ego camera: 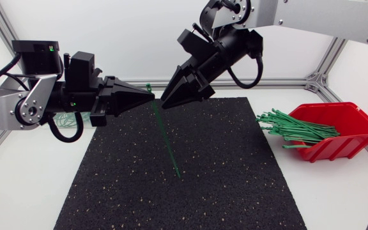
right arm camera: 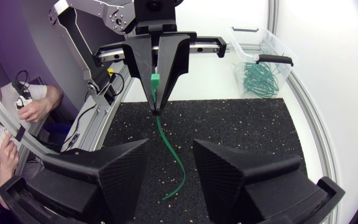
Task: Take a green cable tie from the red box, thread the tail through the head to close it, then place it in the transparent bin on the left.
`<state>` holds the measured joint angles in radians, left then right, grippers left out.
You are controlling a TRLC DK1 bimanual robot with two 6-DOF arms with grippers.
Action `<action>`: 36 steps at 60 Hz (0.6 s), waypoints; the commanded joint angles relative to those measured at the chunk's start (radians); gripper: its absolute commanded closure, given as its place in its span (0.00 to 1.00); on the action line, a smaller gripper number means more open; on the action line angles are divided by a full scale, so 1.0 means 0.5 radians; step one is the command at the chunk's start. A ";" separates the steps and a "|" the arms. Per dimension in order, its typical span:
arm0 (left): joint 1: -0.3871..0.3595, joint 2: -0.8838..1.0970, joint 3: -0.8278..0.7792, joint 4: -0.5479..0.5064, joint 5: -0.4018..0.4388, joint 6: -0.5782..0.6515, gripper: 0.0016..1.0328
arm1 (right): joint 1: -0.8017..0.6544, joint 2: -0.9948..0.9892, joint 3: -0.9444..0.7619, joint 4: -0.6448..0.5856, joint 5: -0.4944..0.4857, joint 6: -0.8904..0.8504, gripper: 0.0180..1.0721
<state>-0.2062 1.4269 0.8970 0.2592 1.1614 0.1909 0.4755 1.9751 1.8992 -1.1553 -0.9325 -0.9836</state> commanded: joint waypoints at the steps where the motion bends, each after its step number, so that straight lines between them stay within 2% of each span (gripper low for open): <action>1: 0.004 0.021 0.068 0.018 0.000 -0.023 0.97 | 0.012 0.020 -0.028 0.028 -0.056 0.077 0.56; 11: 0.010 0.002 0.053 0.061 0.003 -0.103 0.97 | 0.028 -0.008 -0.046 0.068 -0.135 0.169 0.57; 14: 0.017 0.012 0.047 0.077 0.003 -0.146 0.97 | 0.034 -0.011 -0.059 0.092 -0.141 0.215 0.60; 18: 0.014 0.015 0.028 0.101 0.006 -0.189 0.97 | 0.034 -0.029 -0.105 0.163 -0.141 0.295 0.60; 29: 0.023 0.033 -0.005 0.261 0.006 -0.382 0.97 | 0.037 -0.094 -0.224 0.273 -0.157 0.400 0.61; 36: 0.026 0.045 -0.005 0.276 0.006 -0.409 0.97 | 0.025 -0.140 -0.282 0.362 -0.184 0.464 0.66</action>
<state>-0.2031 1.4281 0.9043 0.3775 1.1614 0.0231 0.4835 1.9499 1.7847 -0.9897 -1.0103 -0.7872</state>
